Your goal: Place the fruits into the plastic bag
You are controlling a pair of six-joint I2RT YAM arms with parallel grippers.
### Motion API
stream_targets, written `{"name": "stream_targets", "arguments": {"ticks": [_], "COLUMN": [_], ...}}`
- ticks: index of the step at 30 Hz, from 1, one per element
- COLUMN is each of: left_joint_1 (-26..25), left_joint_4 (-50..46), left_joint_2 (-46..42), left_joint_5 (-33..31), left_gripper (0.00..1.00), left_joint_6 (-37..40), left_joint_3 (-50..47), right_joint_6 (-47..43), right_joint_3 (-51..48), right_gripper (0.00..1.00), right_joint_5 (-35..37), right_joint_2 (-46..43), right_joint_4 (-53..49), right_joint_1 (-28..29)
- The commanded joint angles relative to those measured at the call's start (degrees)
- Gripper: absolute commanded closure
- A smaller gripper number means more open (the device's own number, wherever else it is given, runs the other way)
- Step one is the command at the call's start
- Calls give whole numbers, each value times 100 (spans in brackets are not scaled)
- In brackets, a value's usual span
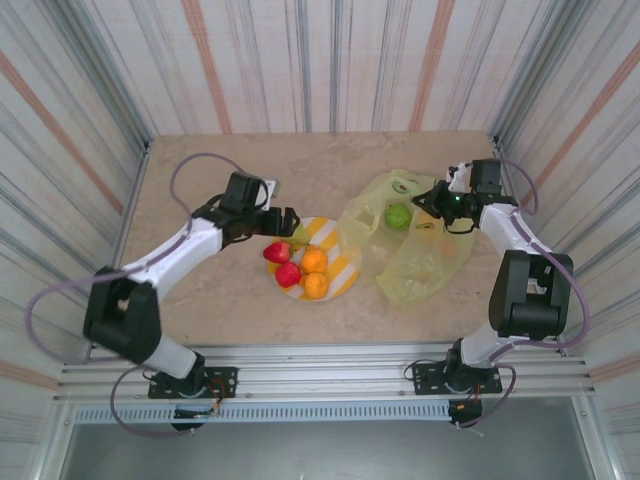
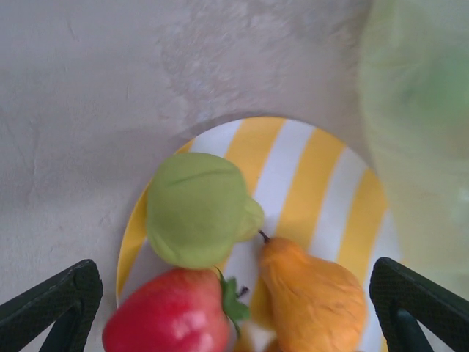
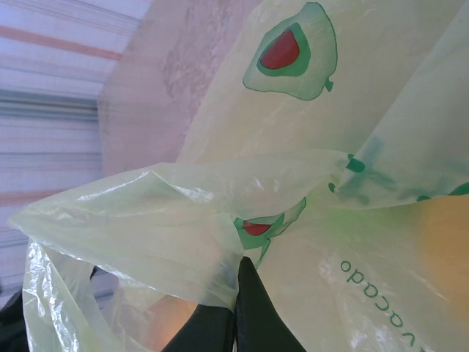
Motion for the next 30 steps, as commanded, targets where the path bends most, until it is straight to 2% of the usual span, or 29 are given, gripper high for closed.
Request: {"name": "stream_targets", "arguments": {"ticks": [1,6,12,23,30], "left_joint_1": [-5,-5,-14,-67,-76], "left_joint_4": [-344,-483,-489,-295,-201], "left_joint_2": [622,1306,1843,2070,2012], "left_joint_5": [19,-341,101,173,130], "left_gripper": [1,1,10,23,37], "left_joint_6": [243,391,432,333,303], "left_joint_3": [576,968,1273,1193,1214], "right_joint_6": [102,93,67,23,8], "right_joint_3": [-20,-23,-92,-181,-190], "right_gripper": [100,100,100,100,100], "right_joint_5": [-109,-108,-99,-99,-141], "right_joint_2": [-193,-168,-127,-153,-110], "right_joint_4": [25,26,4,-6,19], "right_joint_1": [-1,-7,-15,-29,-25]}}
